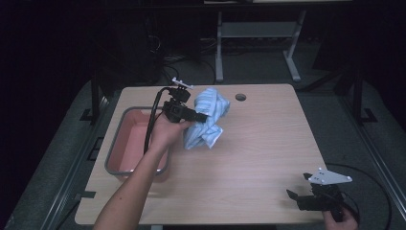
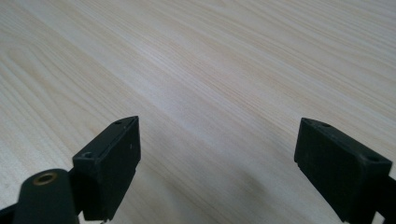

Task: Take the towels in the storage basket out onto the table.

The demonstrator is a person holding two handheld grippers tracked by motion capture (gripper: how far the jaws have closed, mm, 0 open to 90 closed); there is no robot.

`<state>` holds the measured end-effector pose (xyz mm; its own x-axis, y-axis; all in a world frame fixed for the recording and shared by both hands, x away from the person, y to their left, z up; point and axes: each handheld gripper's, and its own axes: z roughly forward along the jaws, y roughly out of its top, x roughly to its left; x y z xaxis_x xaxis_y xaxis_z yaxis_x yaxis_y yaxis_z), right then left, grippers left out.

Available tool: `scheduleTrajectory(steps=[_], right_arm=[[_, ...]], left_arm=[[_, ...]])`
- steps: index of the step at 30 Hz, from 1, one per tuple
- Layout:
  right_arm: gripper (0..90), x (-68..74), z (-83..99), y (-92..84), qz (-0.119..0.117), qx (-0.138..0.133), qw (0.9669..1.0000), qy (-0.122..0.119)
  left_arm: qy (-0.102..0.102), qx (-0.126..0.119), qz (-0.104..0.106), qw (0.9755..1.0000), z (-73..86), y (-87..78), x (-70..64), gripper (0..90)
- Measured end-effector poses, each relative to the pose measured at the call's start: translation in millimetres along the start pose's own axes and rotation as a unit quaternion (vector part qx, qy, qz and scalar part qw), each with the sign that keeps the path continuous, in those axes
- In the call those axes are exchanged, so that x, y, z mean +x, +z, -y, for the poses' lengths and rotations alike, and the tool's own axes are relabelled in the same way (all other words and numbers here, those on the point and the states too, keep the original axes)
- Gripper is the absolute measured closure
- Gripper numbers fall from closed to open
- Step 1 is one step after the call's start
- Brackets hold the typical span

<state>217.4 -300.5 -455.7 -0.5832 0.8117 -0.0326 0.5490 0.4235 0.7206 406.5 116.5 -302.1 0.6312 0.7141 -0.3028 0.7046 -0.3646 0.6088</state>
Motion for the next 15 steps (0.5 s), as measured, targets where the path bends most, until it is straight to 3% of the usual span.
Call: scheduleTrajectory(steps=[15], right_arm=[[13.9,-1.8,0.1,-3.2,-0.001,-0.004,1.0,0.0]], left_arm=[[0.009,0.012,-0.005,0.9999,-9.4,19.3,-9.8,60.8]])
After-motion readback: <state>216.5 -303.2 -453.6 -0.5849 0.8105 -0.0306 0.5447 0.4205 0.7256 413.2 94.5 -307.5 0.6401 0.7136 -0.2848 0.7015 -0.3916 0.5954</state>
